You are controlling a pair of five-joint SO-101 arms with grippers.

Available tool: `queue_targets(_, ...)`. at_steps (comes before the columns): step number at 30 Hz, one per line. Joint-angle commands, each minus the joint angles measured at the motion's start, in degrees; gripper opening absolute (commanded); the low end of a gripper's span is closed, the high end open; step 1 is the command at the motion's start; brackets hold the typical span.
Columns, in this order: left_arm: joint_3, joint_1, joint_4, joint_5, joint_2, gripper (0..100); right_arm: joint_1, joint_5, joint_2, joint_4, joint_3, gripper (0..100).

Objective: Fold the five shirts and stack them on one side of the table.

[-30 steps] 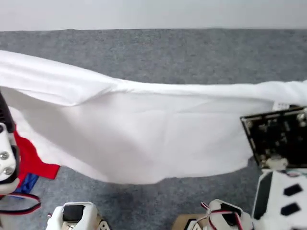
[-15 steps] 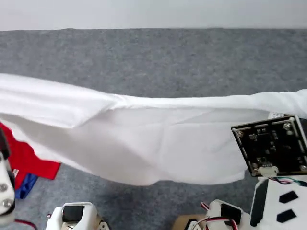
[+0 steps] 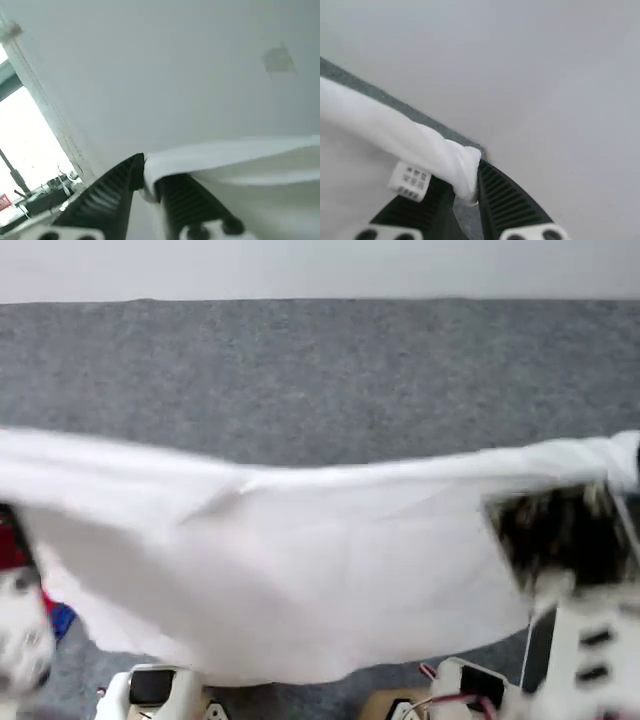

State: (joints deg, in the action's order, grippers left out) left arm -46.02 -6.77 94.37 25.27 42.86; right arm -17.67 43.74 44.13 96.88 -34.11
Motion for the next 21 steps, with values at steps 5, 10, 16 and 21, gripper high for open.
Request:
queue_targets(5, 22.7, 0.2, -4.7, 0.6, -5.8, 1, 2.5, 0.1, -7.8, -11.8, 16.6, 1.2)
queue_targets(10, 38.4, 0.1, -19.9, 0.6, -9.1, 1, 6.1, 0.1, -10.7, -22.5, 30.1, 1.2)
queue_targets(16, 50.7, 0.3, -38.6, 0.4, -15.7, 1, 8.0, 0.1, -13.3, -38.9, 43.4, 1.1)
queue_targets(21, 51.7, 0.4, -48.3, 0.4, -25.7, 1, 8.1, 0.2, -18.1, -52.4, 49.5, 1.1)
